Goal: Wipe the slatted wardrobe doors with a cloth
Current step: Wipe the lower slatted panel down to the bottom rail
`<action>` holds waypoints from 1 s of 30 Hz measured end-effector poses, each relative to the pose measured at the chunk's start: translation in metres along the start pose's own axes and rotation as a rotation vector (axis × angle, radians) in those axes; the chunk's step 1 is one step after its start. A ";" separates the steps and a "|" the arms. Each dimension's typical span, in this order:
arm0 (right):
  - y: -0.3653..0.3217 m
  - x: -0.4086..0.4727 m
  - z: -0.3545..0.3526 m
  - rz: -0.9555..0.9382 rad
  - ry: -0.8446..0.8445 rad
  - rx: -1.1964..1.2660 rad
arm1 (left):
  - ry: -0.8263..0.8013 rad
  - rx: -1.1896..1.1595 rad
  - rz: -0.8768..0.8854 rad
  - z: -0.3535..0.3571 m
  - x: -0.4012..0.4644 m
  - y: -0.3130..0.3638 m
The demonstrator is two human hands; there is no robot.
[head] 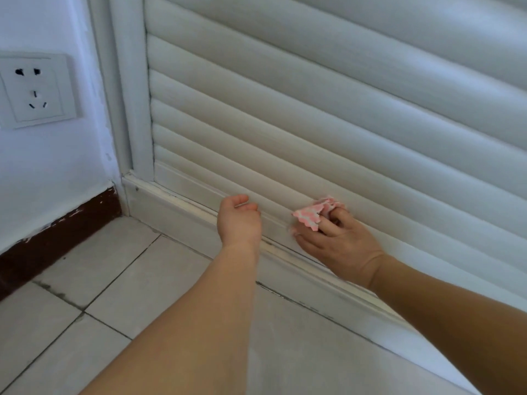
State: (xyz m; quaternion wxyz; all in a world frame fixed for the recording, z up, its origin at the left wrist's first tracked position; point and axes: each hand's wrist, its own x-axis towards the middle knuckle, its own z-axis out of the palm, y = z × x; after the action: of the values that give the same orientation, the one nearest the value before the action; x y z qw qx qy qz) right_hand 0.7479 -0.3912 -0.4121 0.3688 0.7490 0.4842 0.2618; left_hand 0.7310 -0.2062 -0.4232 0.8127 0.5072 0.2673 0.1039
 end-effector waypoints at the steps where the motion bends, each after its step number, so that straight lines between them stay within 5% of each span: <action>1: 0.001 -0.014 0.000 0.007 -0.005 0.010 | -0.027 0.009 0.006 0.006 -0.005 0.001; 11: -0.004 -0.164 -0.007 0.216 -0.156 0.032 | -0.177 0.090 0.031 0.035 -0.043 0.004; 15: 0.002 -0.192 -0.028 0.441 -0.190 0.166 | -0.272 0.135 0.026 0.060 -0.076 -0.005; 19: 0.009 -0.210 -0.050 0.835 -0.059 0.450 | -0.423 0.233 0.037 0.082 -0.114 -0.011; 23: 0.019 -0.213 -0.082 0.968 0.223 0.723 | -0.591 0.338 0.103 0.097 -0.145 -0.007; 26: 0.034 -0.205 -0.115 1.294 0.481 1.179 | -0.644 0.365 0.074 0.116 -0.170 0.008; 30: 0.071 -0.196 -0.149 1.632 0.570 1.747 | -0.713 0.350 0.003 0.145 -0.207 0.034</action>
State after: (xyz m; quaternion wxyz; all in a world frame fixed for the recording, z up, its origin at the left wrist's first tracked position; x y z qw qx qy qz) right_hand 0.5970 -0.5454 -0.2738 -0.6477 0.7437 -0.0504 0.1579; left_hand 0.6401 -0.3933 -0.2751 0.7556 0.6428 -0.0187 -0.1244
